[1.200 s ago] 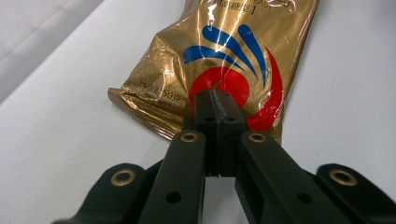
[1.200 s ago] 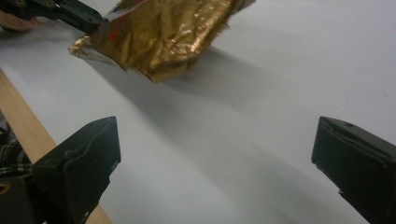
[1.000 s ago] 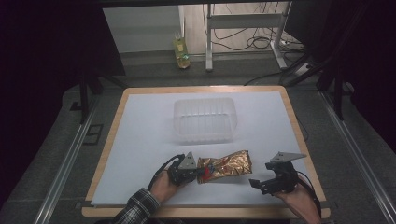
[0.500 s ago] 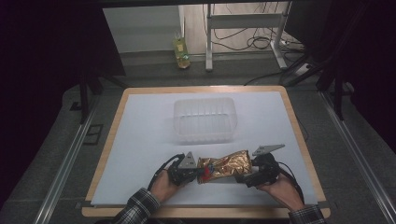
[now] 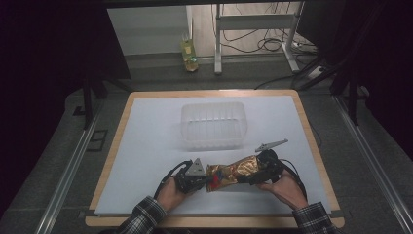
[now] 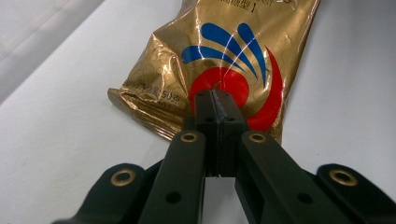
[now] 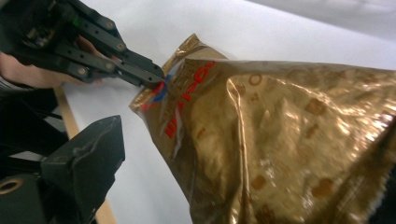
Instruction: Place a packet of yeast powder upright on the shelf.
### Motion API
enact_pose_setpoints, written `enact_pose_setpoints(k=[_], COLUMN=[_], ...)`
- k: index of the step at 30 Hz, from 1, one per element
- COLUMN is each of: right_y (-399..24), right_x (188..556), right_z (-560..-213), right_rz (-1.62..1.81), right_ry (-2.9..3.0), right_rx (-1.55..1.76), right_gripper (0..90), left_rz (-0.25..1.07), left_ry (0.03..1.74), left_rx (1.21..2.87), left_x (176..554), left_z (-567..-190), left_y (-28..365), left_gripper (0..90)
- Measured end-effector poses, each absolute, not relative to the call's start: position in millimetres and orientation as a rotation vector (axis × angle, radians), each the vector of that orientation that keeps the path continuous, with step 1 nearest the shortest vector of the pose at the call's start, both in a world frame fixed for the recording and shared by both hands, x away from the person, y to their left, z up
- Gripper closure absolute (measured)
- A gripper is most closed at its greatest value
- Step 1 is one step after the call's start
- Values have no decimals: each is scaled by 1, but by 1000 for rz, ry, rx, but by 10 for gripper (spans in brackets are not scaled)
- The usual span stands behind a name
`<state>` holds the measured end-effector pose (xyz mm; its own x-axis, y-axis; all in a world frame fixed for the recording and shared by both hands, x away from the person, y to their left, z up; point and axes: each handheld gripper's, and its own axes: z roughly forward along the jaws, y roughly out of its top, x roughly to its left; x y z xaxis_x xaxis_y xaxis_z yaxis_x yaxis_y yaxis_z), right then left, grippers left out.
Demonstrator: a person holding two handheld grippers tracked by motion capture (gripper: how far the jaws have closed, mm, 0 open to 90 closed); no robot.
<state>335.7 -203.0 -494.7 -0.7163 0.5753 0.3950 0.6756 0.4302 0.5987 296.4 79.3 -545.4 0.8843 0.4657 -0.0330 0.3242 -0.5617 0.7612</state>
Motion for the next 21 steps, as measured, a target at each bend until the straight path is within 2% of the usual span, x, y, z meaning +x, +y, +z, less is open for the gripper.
enact_pose_setpoints(k=[1, 3, 6, 8, 13, 16, 17, 21], right_y=[-202, -200, -204, -206, -210, -211, -211, -213], right_x=[336, 336, 337, 338, 340, 341, 341, 341], right_z=[-493, -489, -484, -481, -476, -474, -473, -472], right_rz=[-1153, -1134, -1164, -1174, -1192, -1205, -1205, -1215], right_ry=[-2550, -2601, -2608, -2613, -2553, -2526, -2515, -2498], right_rx=[-1126, -1138, -1172, -1161, -1150, -1151, -1157, -1156], right_gripper=[68, 156, 340, 428, 591, 631, 666, 711], left_rz=[218, 214, 211, 209, 214, 216, 216, 184], left_ry=[563, 567, 566, 562, 561, 562, 550, 564], left_rx=[2214, 2212, 2212, 2214, 2214, 2215, 2224, 2175], left_x=[297, 297, 297, 298, 298, 298, 298, 301], left_z=[-545, -545, -545, -545, -545, -545, -544, -543], left_y=[79, 79, 80, 80, 81, 81, 83, 90], left_gripper=[897, 897, 897, 896, 879, 868, 829, 660])
